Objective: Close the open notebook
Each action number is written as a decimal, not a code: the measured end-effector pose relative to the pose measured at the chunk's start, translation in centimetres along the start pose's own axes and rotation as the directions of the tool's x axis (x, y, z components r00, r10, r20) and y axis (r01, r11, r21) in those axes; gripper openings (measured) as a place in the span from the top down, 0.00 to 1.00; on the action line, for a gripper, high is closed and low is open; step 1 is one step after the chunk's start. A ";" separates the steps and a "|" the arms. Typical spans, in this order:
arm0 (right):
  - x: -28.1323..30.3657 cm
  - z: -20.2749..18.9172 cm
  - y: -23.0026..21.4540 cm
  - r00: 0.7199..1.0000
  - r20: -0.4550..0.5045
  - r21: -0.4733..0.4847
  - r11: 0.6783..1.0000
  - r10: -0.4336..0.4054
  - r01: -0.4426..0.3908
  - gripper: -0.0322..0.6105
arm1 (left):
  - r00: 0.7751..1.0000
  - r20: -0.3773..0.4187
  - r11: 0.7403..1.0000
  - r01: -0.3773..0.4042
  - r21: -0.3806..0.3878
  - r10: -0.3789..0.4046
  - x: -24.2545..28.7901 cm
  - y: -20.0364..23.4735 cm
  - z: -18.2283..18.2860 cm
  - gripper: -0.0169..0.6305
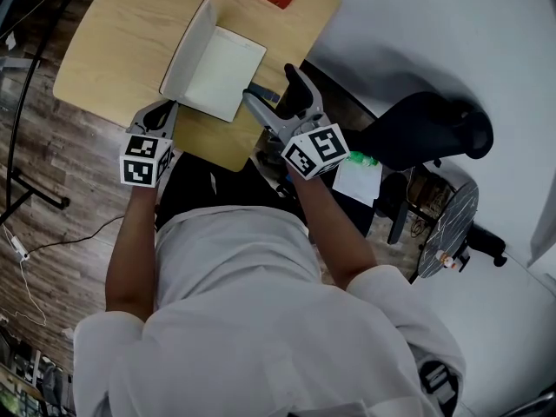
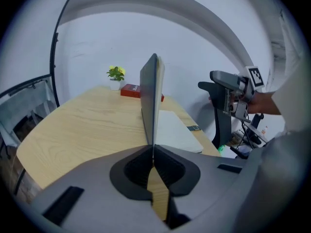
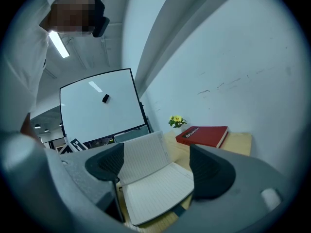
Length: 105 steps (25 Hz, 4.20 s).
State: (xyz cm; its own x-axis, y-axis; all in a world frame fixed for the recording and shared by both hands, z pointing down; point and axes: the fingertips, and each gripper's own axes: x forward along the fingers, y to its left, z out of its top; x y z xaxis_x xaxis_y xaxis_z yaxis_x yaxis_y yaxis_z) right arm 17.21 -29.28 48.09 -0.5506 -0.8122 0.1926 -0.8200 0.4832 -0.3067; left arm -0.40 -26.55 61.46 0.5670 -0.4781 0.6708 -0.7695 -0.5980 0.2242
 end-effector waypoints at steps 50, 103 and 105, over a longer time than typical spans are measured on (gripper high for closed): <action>-4.4 -1.3 -3.4 0.999 -0.012 0.052 0.997 -0.048 0.049 0.28 | 0.942 -0.309 0.842 0.060 0.536 0.130 3.3 -3.5 -3.7 0.93; -18.3 5.3 14.5 0.967 0.248 -0.287 0.948 -0.063 0.135 0.28 | 0.664 0.747 0.992 -0.062 0.108 -0.040 -32.3 -8.0 7.2 0.61; -19.0 4.3 16.9 0.969 0.240 -0.285 0.950 -0.056 0.126 0.28 | 0.681 0.731 0.991 -0.081 0.109 -0.024 -33.5 -8.1 4.8 0.61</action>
State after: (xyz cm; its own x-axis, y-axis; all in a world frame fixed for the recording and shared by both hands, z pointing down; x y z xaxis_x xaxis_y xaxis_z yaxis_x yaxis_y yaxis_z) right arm 14.44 -7.11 35.25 -0.4498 -0.8929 -0.0200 -0.8931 0.4499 -0.0011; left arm -11.78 -8.72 33.79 0.6202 -0.7817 -0.0654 -0.7764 -0.6236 0.0911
